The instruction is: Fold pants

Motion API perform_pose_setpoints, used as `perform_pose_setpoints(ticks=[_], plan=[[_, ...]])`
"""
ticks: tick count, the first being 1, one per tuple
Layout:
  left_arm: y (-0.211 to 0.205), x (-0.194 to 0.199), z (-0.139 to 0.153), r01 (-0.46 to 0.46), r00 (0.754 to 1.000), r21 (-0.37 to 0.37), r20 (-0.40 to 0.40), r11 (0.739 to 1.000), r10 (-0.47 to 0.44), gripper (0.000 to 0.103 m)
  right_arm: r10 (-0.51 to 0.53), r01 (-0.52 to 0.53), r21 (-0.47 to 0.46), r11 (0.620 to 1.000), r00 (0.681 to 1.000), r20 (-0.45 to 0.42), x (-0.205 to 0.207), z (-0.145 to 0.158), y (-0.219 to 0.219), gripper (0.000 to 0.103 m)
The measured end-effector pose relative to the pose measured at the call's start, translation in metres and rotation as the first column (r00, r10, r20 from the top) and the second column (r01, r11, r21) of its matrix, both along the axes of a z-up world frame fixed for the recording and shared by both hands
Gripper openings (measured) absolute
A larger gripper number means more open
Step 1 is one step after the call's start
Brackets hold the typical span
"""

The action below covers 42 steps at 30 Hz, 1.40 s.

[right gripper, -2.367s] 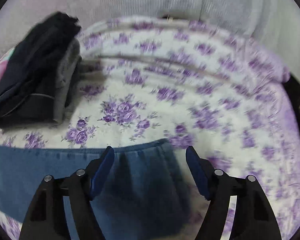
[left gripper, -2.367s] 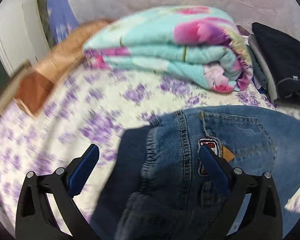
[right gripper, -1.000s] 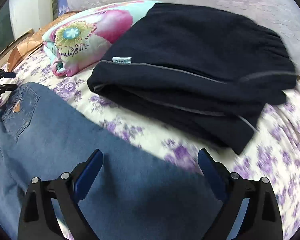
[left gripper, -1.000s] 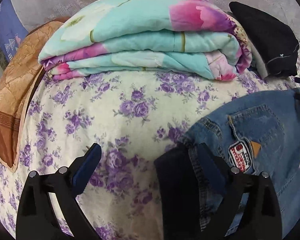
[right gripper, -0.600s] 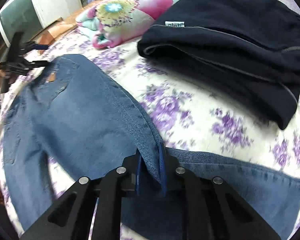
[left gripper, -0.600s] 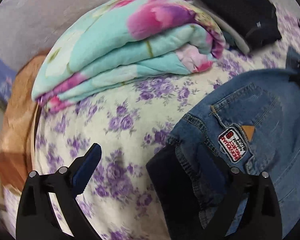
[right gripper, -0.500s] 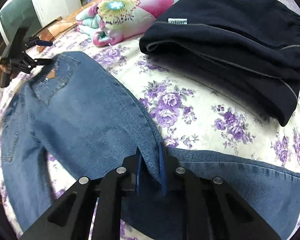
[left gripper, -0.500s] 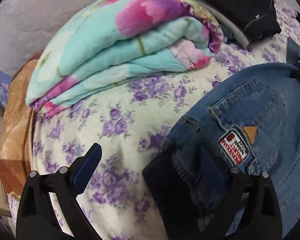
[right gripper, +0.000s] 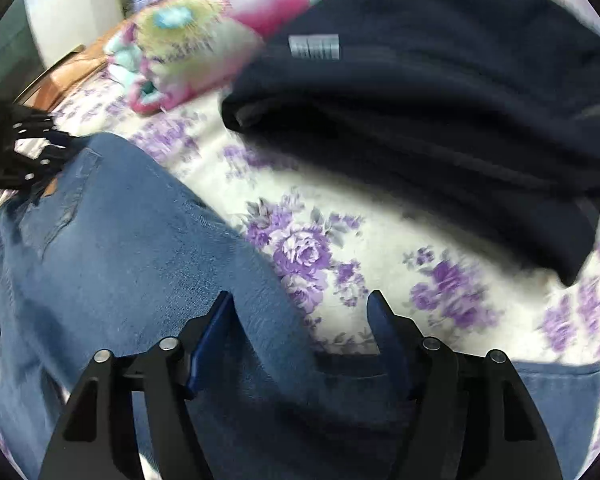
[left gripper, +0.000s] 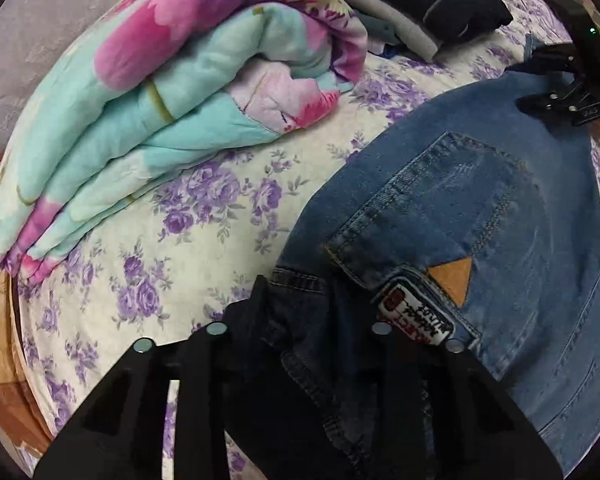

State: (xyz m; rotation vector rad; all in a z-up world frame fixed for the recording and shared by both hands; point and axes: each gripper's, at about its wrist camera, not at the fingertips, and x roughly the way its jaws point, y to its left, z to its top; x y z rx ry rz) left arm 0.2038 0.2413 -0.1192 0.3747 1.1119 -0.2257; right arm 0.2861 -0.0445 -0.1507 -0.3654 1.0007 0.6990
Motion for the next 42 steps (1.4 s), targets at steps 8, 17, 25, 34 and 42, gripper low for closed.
perform_pose_setpoints(ticks=[8,17,25,34,42], plan=[[-0.009,-0.08,0.094,0.059,0.978,-0.028,0.202,0.998,-0.052,0.017,0.093,-0.1,0.154,0.983,0.994,0.056,-0.087,0.095,-0.043,0.012],[-0.045,-0.233,0.114,0.175,0.952,-0.119,0.274,0.977,-0.137,0.026,0.225,-0.217,0.172,0.961,0.974,-0.031,-0.22,0.074,-0.084,0.02],[-0.056,-0.28,0.036,0.075,0.995,-0.132,0.082,0.988,-0.065,0.076,0.254,-0.232,0.185,0.955,0.962,-0.103,-0.253,0.03,-0.068,0.075],[-0.049,-0.283,0.09,-0.042,0.981,-0.292,0.168,0.956,0.094,0.093,0.104,-0.086,0.282,0.956,0.993,-0.047,-0.236,0.065,-0.105,0.076],[-0.051,-0.217,0.063,-0.414,0.89,-0.31,0.062,0.856,0.452,0.094,-0.451,0.448,0.097,0.889,0.892,0.012,-0.152,0.067,-0.129,0.082]])
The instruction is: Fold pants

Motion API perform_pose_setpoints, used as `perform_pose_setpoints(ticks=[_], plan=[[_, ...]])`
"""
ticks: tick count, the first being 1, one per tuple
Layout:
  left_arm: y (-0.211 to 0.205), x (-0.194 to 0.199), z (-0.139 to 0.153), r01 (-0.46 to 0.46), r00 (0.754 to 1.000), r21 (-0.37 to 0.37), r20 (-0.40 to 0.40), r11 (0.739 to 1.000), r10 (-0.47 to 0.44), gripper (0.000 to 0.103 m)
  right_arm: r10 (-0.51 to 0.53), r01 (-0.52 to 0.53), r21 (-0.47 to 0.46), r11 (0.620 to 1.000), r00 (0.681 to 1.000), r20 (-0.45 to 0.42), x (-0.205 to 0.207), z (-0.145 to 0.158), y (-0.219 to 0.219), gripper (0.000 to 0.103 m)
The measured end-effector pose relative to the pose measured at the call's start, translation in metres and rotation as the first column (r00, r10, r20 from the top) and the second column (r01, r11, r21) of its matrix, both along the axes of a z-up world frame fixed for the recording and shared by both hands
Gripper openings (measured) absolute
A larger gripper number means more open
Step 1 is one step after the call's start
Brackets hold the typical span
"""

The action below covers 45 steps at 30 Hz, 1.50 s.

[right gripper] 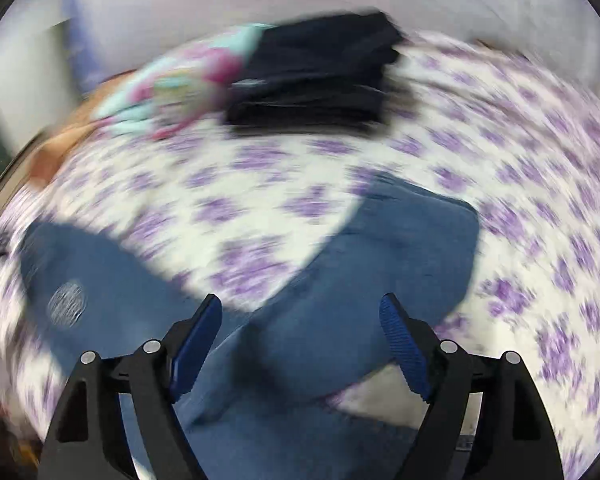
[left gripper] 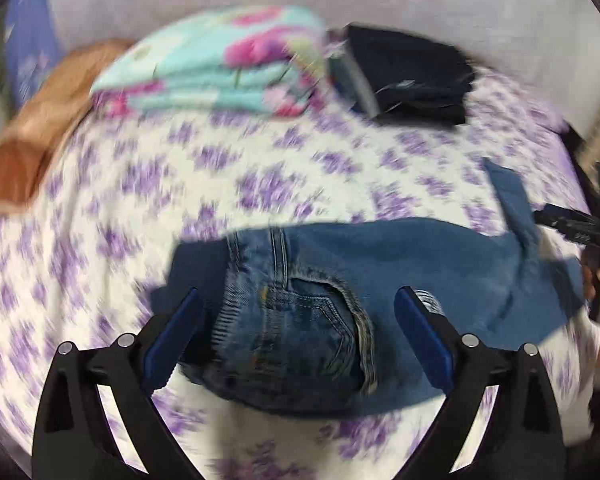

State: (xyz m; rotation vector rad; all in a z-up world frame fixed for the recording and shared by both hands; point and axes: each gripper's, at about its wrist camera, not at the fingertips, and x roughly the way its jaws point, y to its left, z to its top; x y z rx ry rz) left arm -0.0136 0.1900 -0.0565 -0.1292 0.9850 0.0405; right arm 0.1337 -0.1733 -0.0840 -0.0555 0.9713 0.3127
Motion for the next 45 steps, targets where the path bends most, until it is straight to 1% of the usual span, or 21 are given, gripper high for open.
perform_pose_setpoints(ticks=[5,8,9,11,12,14,18,21,23,26,27,28,30,31,33,36,38,40,41,42,45], plan=[[-0.018,0.006,-0.044,-0.075,0.994,0.157,-0.071,0.985,0.087,0.098,-0.141,0.133,-0.18,0.975,0.989,-0.033,0.058,-0.027,0.032,0.082],[-0.02,0.001,-0.047,-0.081,0.994,0.19,-0.052,0.979,0.093,0.099,-0.209,0.2,-0.381,0.903,0.978,0.016,0.093,-0.051,0.04,0.082],[-0.018,0.001,-0.047,-0.083,0.994,0.179,-0.056,0.98,0.095,0.099,-0.208,0.193,-0.398,0.897,0.978,0.006,0.102,-0.058,0.038,0.074],[-0.015,0.002,-0.046,-0.077,0.994,0.166,-0.065,0.983,0.089,0.099,-0.212,0.194,-0.273,0.942,0.977,-0.037,0.104,-0.052,0.017,0.036],[-0.013,0.003,-0.047,-0.074,0.994,0.162,-0.069,0.984,0.086,0.099,-0.225,0.21,-0.216,0.954,0.973,-0.049,0.099,-0.043,0.004,0.007],[-0.013,0.005,-0.047,-0.064,0.994,0.164,-0.073,0.984,0.077,0.099,-0.219,0.219,-0.013,0.976,0.976,-0.007,0.072,-0.008,-0.034,0.007],[-0.013,0.008,-0.048,-0.055,0.995,0.169,-0.073,0.984,0.068,0.099,-0.219,0.189,0.248,0.95,0.97,0.103,-0.03,0.051,-0.129,0.007],[-0.013,0.009,-0.048,-0.044,0.995,0.171,-0.078,0.984,0.058,0.099,-0.254,0.213,0.381,0.9,0.965,0.062,-0.105,0.046,-0.19,0.007],[-0.012,0.01,-0.048,-0.034,0.995,0.169,-0.086,0.985,0.049,0.099,-0.265,0.246,0.435,0.866,0.964,-0.019,-0.141,0.017,-0.209,0.008],[-0.013,0.013,-0.049,-0.011,0.994,0.185,-0.104,0.983,0.03,0.099,-0.299,0.338,0.363,0.868,0.94,-0.162,-0.154,-0.044,-0.217,0.018],[-0.014,0.013,-0.049,-0.008,0.994,0.19,-0.11,0.982,0.029,0.099,-0.304,0.379,0.374,0.847,0.921,-0.244,-0.153,-0.067,-0.223,0.02],[-0.014,0.012,-0.048,-0.006,0.993,0.193,-0.113,0.981,0.029,0.099,-0.298,0.383,0.409,0.828,0.919,-0.258,-0.155,-0.07,-0.228,0.023],[-0.015,0.009,-0.046,-0.007,0.993,0.198,-0.118,0.98,0.031,0.099,-0.294,0.362,0.413,0.836,0.93,-0.22,-0.16,-0.057,-0.231,0.034],[-0.017,0.005,-0.044,-0.01,0.992,0.206,-0.121,0.979,0.035,0.099,-0.313,0.354,0.383,0.853,0.935,-0.168,-0.162,-0.044,-0.231,0.053],[-0.022,-0.003,-0.039,-0.004,0.993,0.233,-0.114,0.972,0.031,0.099,-0.36,0.352,0.347,0.869,0.932,-0.045,-0.17,-0.016,-0.234,0.069],[-0.04,-0.017,-0.032,0.028,0.997,0.323,-0.078,0.946,-0.003,0.099,-0.386,0.348,0.324,0.88,0.92,0.061,-0.167,0.002,-0.235,0.069],[-0.044,-0.022,-0.03,0.023,0.998,0.332,-0.065,0.943,-0.001,0.099,-0.379,0.349,0.294,0.89,0.924,0.05,-0.143,-0.011,-0.233,0.062],[-0.041,-0.026,-0.03,-0.01,0.997,0.261,-0.069,0.965,0.029,0.099,-0.359,0.347,0.215,0.913,0.933,0.016,-0.119,-0.035,-0.226,0.033],[-0.039,-0.028,-0.03,-0.029,0.997,0.23,-0.066,0.973,0.046,0.099,-0.375,0.372,0.115,0.921,0.927,0.007,-0.107,-0.047,-0.223,0.033],[-0.037,-0.031,-0.029,-0.05,0.996,0.218,-0.061,0.975,0.065,0.099,-0.404,0.403,0.038,0.914,0.915,0.003,-0.102,-0.058,-0.223,0.049],[-0.022,-0.049,-0.023,-0.137,0.988,0.198,-0.049,0.971,0.15,0.099,-0.493,0.496,0.009,0.868,0.862,0.121,-0.112,-0.043,-0.216,0.061]])
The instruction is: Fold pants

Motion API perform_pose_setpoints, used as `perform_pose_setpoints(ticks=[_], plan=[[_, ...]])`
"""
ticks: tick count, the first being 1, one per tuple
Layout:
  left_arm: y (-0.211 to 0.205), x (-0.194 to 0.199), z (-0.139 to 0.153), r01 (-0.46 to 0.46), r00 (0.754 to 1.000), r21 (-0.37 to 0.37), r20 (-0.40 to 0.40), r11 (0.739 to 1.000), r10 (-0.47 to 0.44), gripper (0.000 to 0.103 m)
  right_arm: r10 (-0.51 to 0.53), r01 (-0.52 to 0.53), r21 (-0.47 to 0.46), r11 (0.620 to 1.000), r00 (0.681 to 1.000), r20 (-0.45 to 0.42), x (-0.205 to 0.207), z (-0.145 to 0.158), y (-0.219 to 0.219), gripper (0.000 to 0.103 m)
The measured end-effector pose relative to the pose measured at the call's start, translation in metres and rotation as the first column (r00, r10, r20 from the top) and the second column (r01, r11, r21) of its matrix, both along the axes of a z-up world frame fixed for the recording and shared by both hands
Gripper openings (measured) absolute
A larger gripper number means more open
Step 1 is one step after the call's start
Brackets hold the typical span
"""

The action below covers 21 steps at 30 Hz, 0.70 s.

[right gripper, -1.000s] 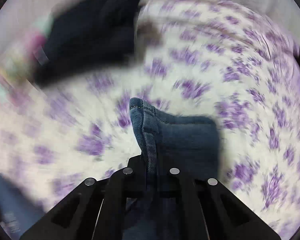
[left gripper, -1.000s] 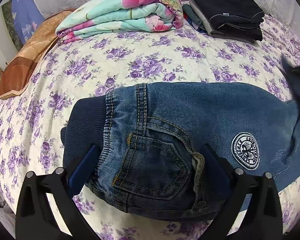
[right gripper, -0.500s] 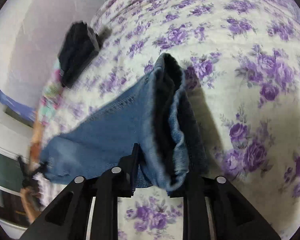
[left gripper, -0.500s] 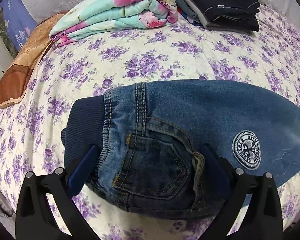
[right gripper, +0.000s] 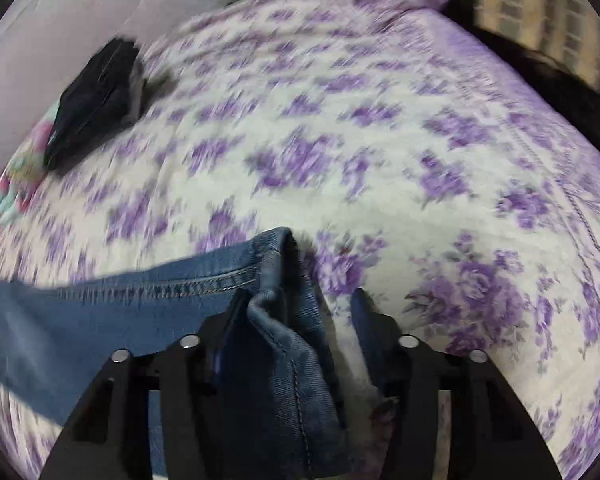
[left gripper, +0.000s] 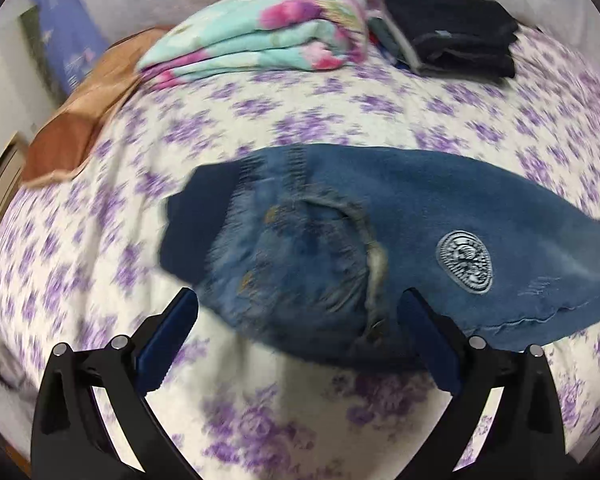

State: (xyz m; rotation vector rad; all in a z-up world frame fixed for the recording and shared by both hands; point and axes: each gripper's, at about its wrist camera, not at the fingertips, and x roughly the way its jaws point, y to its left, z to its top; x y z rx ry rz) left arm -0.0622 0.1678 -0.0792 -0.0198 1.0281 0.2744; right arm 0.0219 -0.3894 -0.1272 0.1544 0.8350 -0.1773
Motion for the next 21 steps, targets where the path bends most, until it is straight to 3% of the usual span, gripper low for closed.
perform_pose_setpoints(ticks=[2,4,6,12,13,14,19,21], plan=[[0.014,-0.012,0.003,-0.054,0.999,-0.044,0.003,0.998,0.054,0.099,-0.03,0.035,-0.035,0.999,0.991,0.13,-0.013,0.018,0.006,0.069],[0.031,-0.023,0.004,-0.122,0.992,-0.106,0.005,0.987,0.123,0.099,-0.011,0.011,0.0,1.0,0.971,0.237,-0.025,0.034,0.012,0.082],[0.043,-0.031,0.004,-0.18,0.983,-0.134,0.021,0.974,0.185,0.099,0.036,-0.046,0.032,0.998,0.962,0.27,-0.025,0.041,0.019,0.082],[0.072,-0.023,-0.011,-0.245,0.968,-0.345,-0.03,0.906,0.25,0.097,0.115,-0.126,0.027,0.992,0.959,0.261,-0.019,0.037,0.038,0.082],[0.075,-0.018,-0.013,-0.253,0.965,-0.371,-0.037,0.893,0.258,0.092,0.119,-0.133,0.04,0.99,0.959,0.257,-0.019,0.035,0.037,0.082],[0.076,-0.015,-0.014,-0.255,0.964,-0.39,-0.037,0.885,0.262,0.083,0.119,-0.135,0.048,0.99,0.961,0.249,-0.019,0.034,0.039,0.083],[0.078,0.011,-0.025,-0.276,0.96,-0.447,-0.084,0.851,0.267,0.067,0.092,-0.115,0.097,0.989,0.973,0.211,-0.025,0.025,0.027,0.083],[0.078,0.017,-0.026,-0.277,0.96,-0.457,-0.089,0.846,0.266,0.067,0.074,-0.1,0.118,0.988,0.975,0.208,-0.026,0.022,0.021,0.083]])
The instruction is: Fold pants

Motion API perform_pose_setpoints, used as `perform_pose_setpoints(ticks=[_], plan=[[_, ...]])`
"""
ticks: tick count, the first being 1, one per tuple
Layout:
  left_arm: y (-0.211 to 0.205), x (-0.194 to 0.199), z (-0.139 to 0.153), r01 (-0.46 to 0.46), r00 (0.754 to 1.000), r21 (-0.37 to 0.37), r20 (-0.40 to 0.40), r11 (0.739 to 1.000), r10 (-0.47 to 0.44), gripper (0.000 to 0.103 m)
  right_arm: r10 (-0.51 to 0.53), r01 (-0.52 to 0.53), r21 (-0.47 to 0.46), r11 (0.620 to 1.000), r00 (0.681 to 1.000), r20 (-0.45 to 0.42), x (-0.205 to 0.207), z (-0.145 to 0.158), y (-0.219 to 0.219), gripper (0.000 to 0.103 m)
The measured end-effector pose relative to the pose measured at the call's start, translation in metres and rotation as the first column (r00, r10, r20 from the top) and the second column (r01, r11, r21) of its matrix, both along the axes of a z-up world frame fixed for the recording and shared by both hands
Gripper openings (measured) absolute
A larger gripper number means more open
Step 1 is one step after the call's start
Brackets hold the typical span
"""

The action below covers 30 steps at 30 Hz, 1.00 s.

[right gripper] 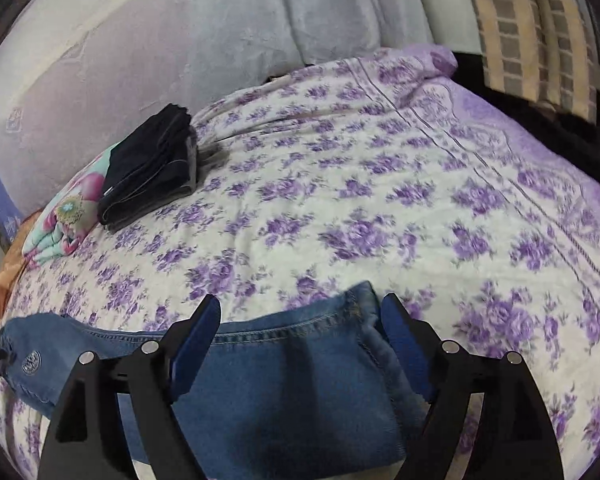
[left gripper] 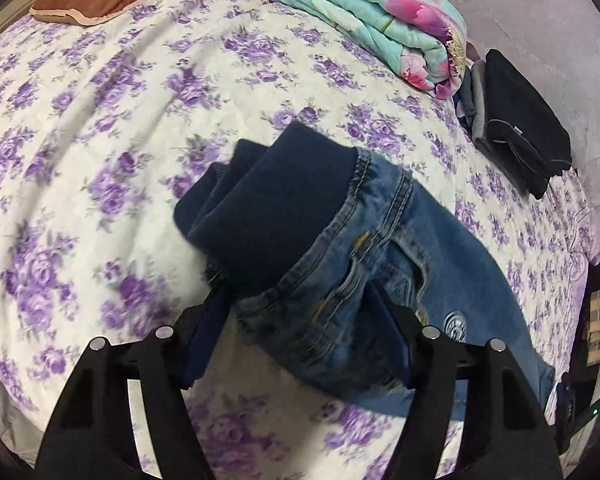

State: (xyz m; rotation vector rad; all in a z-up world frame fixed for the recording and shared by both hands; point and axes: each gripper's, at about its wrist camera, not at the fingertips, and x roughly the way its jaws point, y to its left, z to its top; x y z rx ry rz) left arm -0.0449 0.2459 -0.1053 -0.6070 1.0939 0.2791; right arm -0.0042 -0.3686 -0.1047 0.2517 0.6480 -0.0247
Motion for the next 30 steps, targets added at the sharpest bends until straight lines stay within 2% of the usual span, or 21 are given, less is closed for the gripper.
perform_pose_setpoints(ticks=[4,5,7,11,15,18,19,21,22,23,24,25,30], plan=[[0.001,0.009,-0.004,-0.005,1.0,-0.007,-0.008,1.0,0.005,0.066,-0.008,0.008,0.022,1.0,1.0,-0.008,0.002,-0.002,-0.004,0.083],[-0.001,0.01,-0.003,0.003,1.0,0.013,-0.007,1.0,-0.002,0.064,-0.005,0.005,0.019,1.0,1.0,-0.008,0.003,-0.002,-0.003,0.083],[-0.006,0.008,0.001,0.013,1.0,0.059,-0.008,0.998,-0.013,0.053,0.003,-0.003,0.01,1.0,1.0,-0.008,0.003,-0.002,0.0,0.083],[-0.022,-0.001,0.02,0.052,0.999,0.169,0.003,0.984,-0.053,0.05,0.012,-0.012,-0.005,1.0,1.0,-0.011,0.004,-0.003,0.003,0.083],[-0.031,-0.002,0.037,0.063,0.996,0.225,0.043,0.972,-0.074,0.049,0.019,-0.018,0.009,1.0,1.0,-0.023,0.006,-0.005,0.005,0.083],[-0.031,0.005,0.031,0.082,0.995,0.207,0.037,0.975,-0.091,0.054,0.022,-0.022,-0.004,1.0,1.0,-0.02,0.004,-0.006,0.007,0.083],[-0.027,0.009,0.022,0.082,0.996,0.173,0.017,0.982,-0.086,0.061,0.02,-0.02,-0.011,1.0,1.0,-0.023,0.003,-0.006,0.006,0.084],[-0.019,0.014,0.004,0.066,0.998,0.088,0.002,0.994,-0.066,0.062,0.013,-0.013,-0.016,1.0,0.999,-0.035,0.003,-0.008,0.004,0.085],[-0.017,0.012,0.0,0.049,0.999,0.071,0.012,0.996,-0.05,0.054,0.004,-0.005,-0.018,1.0,0.999,-0.045,0.002,-0.009,0.002,0.085],[-0.014,0.01,-0.002,0.021,0.999,0.062,0.029,0.998,-0.023,0.037,-0.002,0.001,-0.02,1.0,0.999,-0.052,0.002,-0.01,0.0,0.085],[-0.013,0.008,-0.001,0.012,0.999,0.062,0.043,0.998,-0.015,0.032,-0.009,0.007,-0.021,1.0,0.998,-0.059,0.003,-0.011,-0.002,0.085],[-0.015,0.007,0.006,0.022,0.998,0.079,0.058,0.997,-0.027,0.023,-0.019,0.017,-0.022,1.0,0.997,-0.072,0.003,-0.013,-0.004,0.085],[-0.012,-0.009,0.055,0.057,0.992,0.17,0.104,0.984,-0.075,0.021,-0.041,0.034,-0.063,0.997,0.993,-0.115,0.005,-0.015,-0.01,0.086]])
